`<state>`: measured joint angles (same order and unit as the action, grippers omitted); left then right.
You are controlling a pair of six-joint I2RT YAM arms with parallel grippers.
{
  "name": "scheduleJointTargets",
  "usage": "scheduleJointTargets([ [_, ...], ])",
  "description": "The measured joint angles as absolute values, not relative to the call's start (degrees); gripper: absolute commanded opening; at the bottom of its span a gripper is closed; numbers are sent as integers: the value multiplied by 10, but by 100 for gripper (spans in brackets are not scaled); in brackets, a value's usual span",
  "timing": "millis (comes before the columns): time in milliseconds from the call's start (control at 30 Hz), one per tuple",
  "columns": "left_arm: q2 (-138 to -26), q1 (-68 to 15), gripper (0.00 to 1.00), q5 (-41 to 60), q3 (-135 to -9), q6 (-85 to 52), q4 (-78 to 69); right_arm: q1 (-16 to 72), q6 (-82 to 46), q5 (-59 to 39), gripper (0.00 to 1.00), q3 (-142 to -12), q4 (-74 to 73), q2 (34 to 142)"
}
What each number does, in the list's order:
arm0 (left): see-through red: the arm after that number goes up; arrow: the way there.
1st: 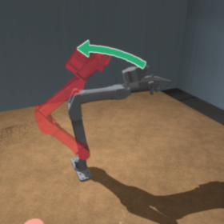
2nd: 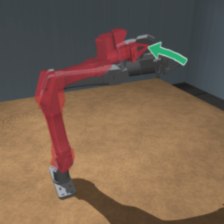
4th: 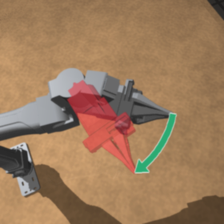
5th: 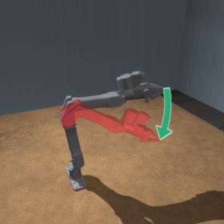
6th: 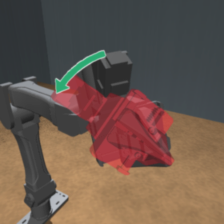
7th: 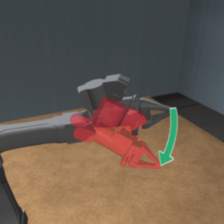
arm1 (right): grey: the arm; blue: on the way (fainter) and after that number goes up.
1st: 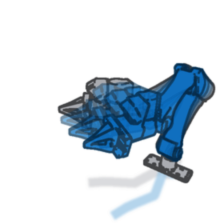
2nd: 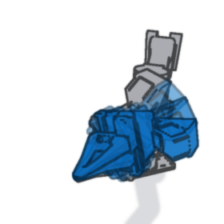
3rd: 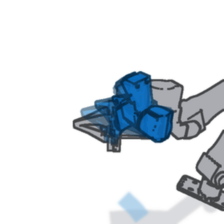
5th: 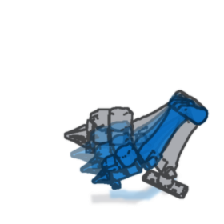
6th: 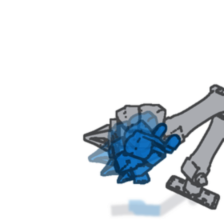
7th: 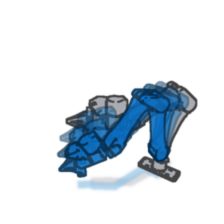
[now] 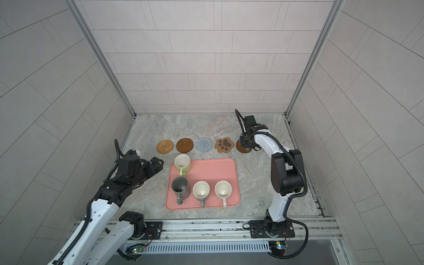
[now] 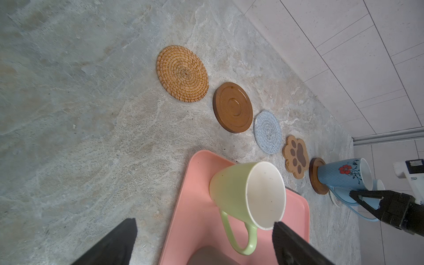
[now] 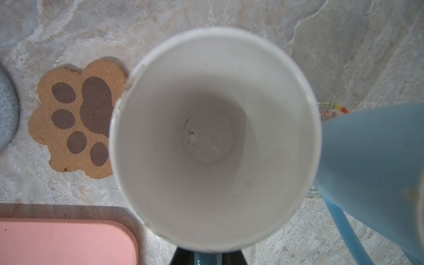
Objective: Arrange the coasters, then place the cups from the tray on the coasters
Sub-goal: 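Lower the held blue floral mug onto the dark wooden coaster, then open right gripper and raise it off the placed mug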
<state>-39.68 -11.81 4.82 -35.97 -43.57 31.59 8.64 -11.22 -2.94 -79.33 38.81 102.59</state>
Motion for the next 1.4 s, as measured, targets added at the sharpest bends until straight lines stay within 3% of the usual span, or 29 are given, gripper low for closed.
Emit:
scheduleJointTargets([
  [233,-395,-118,100,48,-360,-437,316,86,-108,-32,8,-792,387,1026],
  [833,-392,-118,100,48,-360,-438,316,86,-118,-39,29,-771,376,1024],
  [1400,-381,-118,100,48,-360,-441,316,86,-121,-41,41,-765,385,1006],
])
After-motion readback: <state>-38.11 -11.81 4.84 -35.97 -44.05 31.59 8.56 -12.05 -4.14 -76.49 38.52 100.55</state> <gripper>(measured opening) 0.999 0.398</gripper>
